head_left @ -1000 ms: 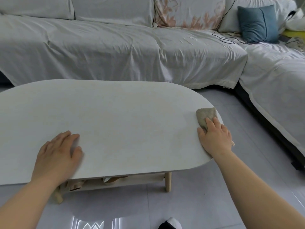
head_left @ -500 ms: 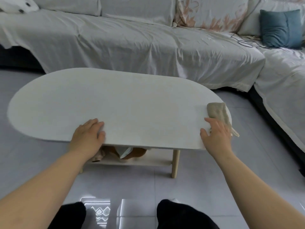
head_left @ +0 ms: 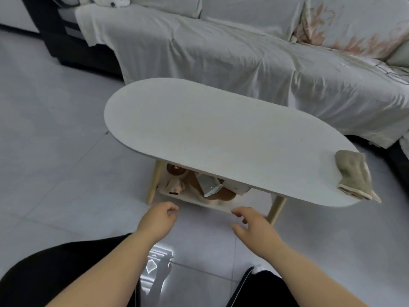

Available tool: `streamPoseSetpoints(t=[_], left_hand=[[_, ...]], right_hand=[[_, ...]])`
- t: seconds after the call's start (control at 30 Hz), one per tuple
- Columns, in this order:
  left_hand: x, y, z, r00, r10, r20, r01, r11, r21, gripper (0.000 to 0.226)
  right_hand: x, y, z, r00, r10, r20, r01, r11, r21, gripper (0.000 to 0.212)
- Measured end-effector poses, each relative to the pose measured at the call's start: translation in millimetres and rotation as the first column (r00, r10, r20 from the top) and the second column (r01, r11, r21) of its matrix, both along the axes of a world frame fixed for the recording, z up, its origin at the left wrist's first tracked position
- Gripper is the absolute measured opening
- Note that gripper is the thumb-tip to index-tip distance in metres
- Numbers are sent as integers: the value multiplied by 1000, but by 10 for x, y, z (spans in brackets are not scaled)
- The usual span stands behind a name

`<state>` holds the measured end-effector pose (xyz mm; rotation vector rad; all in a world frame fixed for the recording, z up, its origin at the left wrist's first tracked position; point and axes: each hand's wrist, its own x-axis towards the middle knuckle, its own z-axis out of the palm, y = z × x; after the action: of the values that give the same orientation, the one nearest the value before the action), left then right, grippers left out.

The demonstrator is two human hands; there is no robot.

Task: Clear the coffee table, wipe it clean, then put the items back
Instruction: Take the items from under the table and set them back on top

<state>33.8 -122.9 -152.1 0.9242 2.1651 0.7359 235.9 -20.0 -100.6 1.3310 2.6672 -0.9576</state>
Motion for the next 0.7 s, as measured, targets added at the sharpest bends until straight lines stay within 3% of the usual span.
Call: streamPoseSetpoints(t=[0.13, 0.27, 0.43, 0.57, 0.7], left_hand=[[-160, 46, -420, 986, 116, 124, -108, 992, -68, 37], [-344, 194, -764, 966, 192, 173, -180, 980, -80, 39], [-554, 521, -1067, 934, 294, 202, -287, 956, -63, 46], [-639, 744, -1250, 894, 328, 306, -335, 942, -30, 46], [-711, 900, -1424, 887, 362, 289, -370, 929, -29, 38]], right_hand=[[-352, 253, -439, 997, -47, 55, 54, 990, -131, 51], [-826, 588, -895, 974, -226, -33, 216, 958, -186, 49], [-1212, 811, -1337, 890, -447, -88, 437, 892, -112, 56], [-1282, 867, -1446, 769, -609, -194, 604, 792, -92, 56], [-1351, 916, -1487, 783, -604, -151, 607, 794, -28, 68]])
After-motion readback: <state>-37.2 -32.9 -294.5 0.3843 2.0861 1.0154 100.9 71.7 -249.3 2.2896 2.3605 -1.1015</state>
